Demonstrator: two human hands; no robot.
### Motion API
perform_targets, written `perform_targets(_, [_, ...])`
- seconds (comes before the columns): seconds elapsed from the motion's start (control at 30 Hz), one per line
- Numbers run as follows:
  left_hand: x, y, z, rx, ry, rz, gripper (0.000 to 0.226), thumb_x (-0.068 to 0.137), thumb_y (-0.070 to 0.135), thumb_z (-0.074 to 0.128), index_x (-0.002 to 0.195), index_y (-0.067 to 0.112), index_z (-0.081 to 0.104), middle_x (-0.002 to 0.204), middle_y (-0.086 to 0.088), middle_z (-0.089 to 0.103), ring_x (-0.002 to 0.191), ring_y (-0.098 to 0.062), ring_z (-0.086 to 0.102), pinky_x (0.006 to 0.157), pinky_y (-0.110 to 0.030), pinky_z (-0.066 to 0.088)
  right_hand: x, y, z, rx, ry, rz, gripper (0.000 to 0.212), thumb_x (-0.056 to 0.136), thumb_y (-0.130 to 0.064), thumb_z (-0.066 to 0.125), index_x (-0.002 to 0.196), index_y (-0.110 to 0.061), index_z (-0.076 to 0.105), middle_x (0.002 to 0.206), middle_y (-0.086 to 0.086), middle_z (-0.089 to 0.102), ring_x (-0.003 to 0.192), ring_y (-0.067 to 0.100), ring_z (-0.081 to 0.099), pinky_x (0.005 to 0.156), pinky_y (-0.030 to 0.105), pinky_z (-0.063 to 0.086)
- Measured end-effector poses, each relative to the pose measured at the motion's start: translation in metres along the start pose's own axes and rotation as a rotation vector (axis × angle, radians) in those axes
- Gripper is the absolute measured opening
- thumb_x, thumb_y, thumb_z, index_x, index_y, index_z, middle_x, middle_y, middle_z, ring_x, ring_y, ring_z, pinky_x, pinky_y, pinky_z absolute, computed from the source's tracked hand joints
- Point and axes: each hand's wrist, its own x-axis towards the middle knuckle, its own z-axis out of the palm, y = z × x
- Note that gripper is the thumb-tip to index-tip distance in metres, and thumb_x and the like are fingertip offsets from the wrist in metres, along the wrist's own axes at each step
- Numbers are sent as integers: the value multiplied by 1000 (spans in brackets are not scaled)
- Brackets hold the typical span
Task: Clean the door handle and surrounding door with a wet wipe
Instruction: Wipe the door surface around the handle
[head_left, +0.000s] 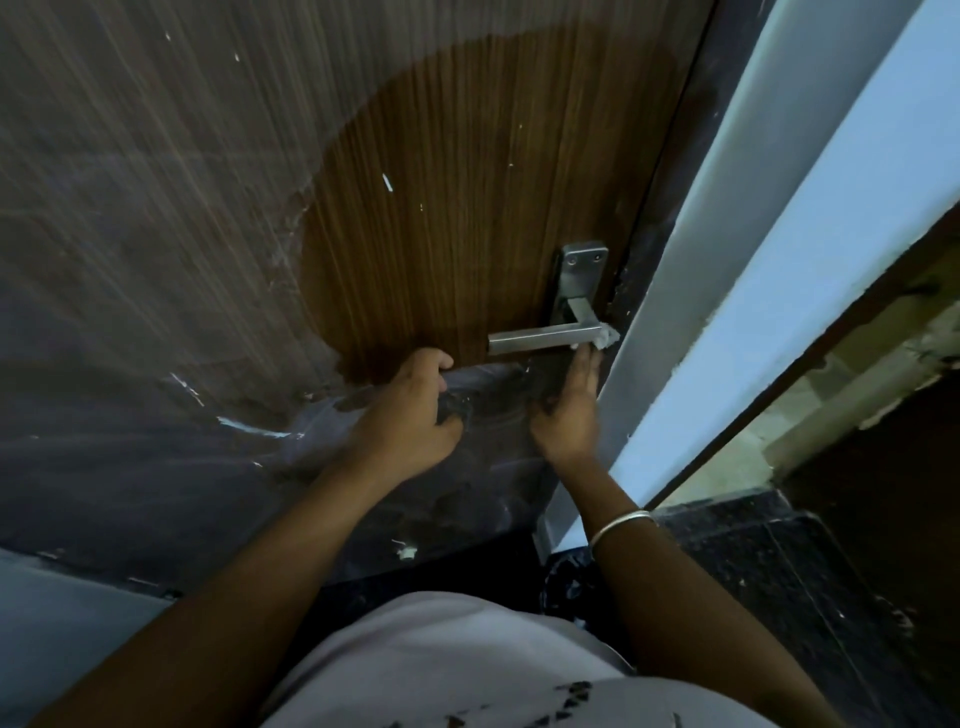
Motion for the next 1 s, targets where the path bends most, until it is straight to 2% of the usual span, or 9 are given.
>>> perform_targets(0.1, [1,2,2,-3,-1,3,63,78,12,68,132,15,36,122,-5,50,91,-10,50,71,-21,40,-10,7,9,6,-46,-15,92,83,-21,68,150,-13,5,158,6,4,142,26,20,106,21,18])
perform_targets(0.27, [1,1,3,-6,-7,-1,60,78,13,68,130,15,37,119,-4,51,86,-10,49,71,-25,42,-2,4,1,10,-6,-35,88,84,-20,65,150,-16,7,158,4,6,133,29,38,103,35,38])
perform_targets(0.37, [0,0,3,-16,-18,-10,59,78,13,67,129,16,38,119,-4,50,89,-11,50,74,-27,44,-6,4,4,58,-26,27,89,84,-18,65,150,-17,6,158,4,8,139,20,25,109,30,26])
perform_targets(0.47, [-3,-3,4,-39,-17,-30,58,78,12,68,128,15,39,119,-5,50,88,-12,49,75,-29,45,-12,6,13,103,-90,100,86,84,-5,61,149,-15,6,156,7,16,140,24,24,110,28,23])
perform_targets(0.53, [-4,-8,5,-29,-10,-62,59,78,13,68,128,17,38,116,-2,49,84,-11,48,72,-28,43,-18,1,21,3,-144,43,82,89,-15,58,149,-12,1,157,8,9,140,23,23,107,15,14])
perform_targets(0.6, [-5,-14,6,-16,-11,-100,59,77,15,69,127,19,38,112,2,47,82,-11,49,70,-27,42,-26,-6,32,-25,-187,-59,85,89,-24,59,149,-12,0,157,9,9,131,25,38,98,11,22])
perform_targets(0.7, [-7,-19,4,-26,-21,-127,57,77,15,69,125,19,38,108,4,46,83,-13,50,71,-30,42,-37,-12,40,-20,-220,-157,89,86,-26,64,149,-15,3,158,7,9,119,28,50,92,30,41])
perform_targets(0.9, [-13,-32,-4,-6,35,-176,58,76,14,68,125,17,37,108,2,48,84,-14,48,73,-31,41,-25,-10,33,42,-150,125,83,87,-13,59,149,-15,3,155,12,17,137,29,29,109,32,25])
perform_targets(1.0, [-18,-38,-8,2,41,-213,57,77,16,68,125,19,37,105,5,47,83,-15,50,70,-30,42,-43,-27,44,-32,-231,-50,90,87,-25,62,150,-18,-2,157,9,9,118,29,52,93,30,40])
